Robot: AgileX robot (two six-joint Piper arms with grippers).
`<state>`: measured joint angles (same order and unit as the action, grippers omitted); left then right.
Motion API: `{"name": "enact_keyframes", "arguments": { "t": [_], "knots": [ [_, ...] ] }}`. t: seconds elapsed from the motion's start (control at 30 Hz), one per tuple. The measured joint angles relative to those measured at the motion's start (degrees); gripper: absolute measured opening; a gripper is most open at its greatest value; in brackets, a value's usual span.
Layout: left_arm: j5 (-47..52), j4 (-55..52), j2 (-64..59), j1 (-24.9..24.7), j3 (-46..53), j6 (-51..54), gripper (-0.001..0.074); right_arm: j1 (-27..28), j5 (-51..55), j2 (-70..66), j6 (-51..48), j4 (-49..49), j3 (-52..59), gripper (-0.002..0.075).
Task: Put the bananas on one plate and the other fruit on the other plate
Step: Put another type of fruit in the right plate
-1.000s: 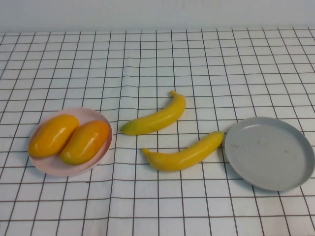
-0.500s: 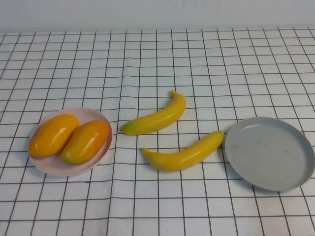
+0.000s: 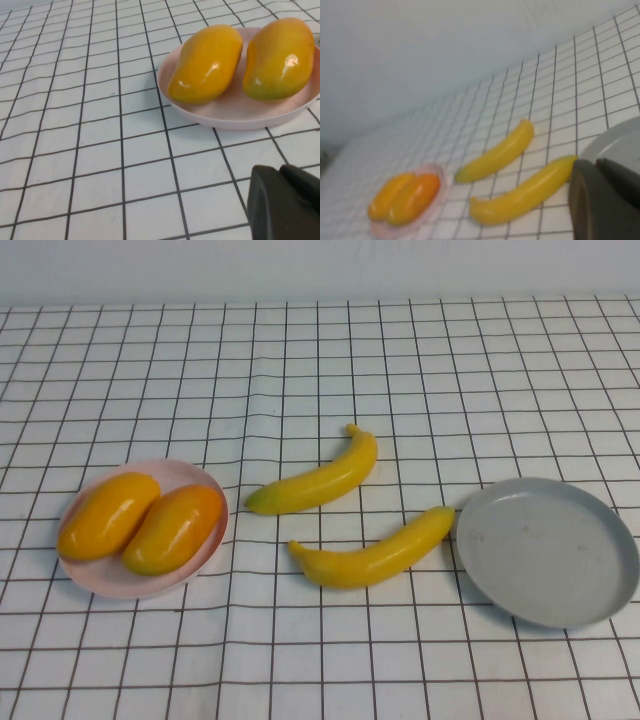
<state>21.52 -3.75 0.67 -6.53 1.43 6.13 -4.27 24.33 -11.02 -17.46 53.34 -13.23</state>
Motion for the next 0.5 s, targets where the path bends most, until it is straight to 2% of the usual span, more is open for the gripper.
{"name": "enact_keyframes", "arguments": {
  "t": [0.1,0.17,0.4,0.5],
  "knots": [
    [0.0,0.0,0.0,0.0,0.0,0.0,-0.0002,0.0,8.55,-9.45,-0.45,-11.3,-11.53,-0.0015],
    [0.0,0.0,0.0,0.0,0.0,0.0,-0.0002,0.0,13.34,-16.02,-0.54,-14.95,-17.64,-0.0015],
    [0.0,0.0,0.0,0.0,0.0,0.0,-0.0002,0.0,13.21,-33.13,-1.12,-14.08,-29.71,-0.0015],
    [0.0,0.0,0.0,0.0,0.0,0.0,-0.0002,0.0,17.79,-41.2,-8.39,-13.37,-33.8,-0.0015]
  ]
}}
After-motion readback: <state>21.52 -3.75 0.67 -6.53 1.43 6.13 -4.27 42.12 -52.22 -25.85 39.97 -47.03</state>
